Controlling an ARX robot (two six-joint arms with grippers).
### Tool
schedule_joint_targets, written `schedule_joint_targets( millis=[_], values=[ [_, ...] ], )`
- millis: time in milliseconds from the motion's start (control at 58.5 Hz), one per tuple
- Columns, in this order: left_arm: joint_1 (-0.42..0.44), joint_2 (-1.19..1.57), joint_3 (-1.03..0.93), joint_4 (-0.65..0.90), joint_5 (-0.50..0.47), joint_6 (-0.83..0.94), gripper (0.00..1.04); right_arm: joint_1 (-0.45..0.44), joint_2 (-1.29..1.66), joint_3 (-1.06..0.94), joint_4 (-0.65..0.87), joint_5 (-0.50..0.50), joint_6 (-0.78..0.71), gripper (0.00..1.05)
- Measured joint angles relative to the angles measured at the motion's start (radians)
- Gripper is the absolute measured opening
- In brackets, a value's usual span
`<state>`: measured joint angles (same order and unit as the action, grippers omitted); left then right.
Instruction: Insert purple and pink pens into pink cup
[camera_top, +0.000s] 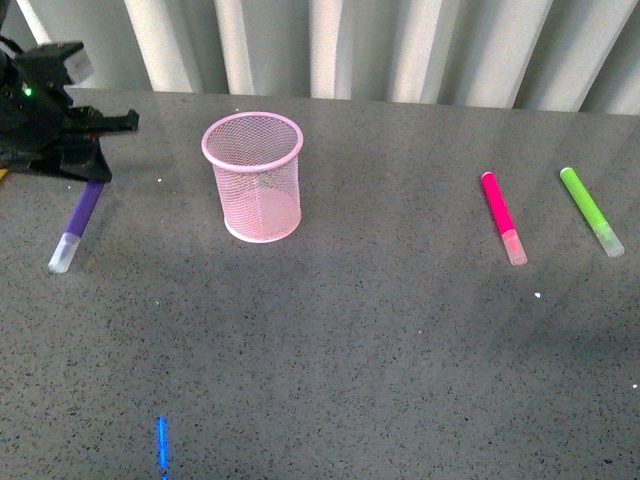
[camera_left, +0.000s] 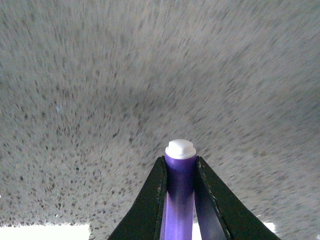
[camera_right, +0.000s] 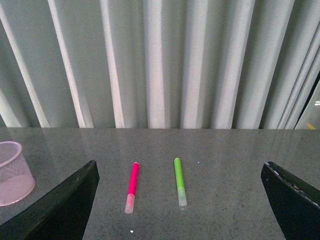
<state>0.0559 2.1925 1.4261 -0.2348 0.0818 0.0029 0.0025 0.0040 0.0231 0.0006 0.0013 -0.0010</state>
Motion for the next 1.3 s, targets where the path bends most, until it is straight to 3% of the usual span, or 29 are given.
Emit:
schedule_joint_targets(
  millis=[307,461,683,837,957,1298],
  values=[
    [-0.024,-0.212,-0.161,0.378,0.015,-0.115,0.12,0.0,0.0,0.0,0.0,0.0,0.0,0.98],
    [-0.044,-0.291,-0.303,0.669,0.012,-0.228,0.12,0.0,0.0,0.0,0.0,0.0,0.0,0.98],
    [-0.148,-0.343,-0.502,1.134,-0.08,-0.401,0.12,0.0,0.0,0.0,0.0,0.0,0.0,0.98],
    [-0.224,-0.354,-0.616,1.363,-0.138,-0.399,0.12,0.0,0.0,0.0,0.0,0.0,0.0,0.98],
    [-0.27,-0.34,-0.669,1.48,-0.188,-0.372,0.12,0.0,0.0,0.0,0.0,0.0,0.0,0.98],
    [-0.364,-0.191,-0.648,1.582,-0.267,-0.292,0.12,0.0,0.0,0.0,0.0,0.0,0.0,0.98]
  ],
)
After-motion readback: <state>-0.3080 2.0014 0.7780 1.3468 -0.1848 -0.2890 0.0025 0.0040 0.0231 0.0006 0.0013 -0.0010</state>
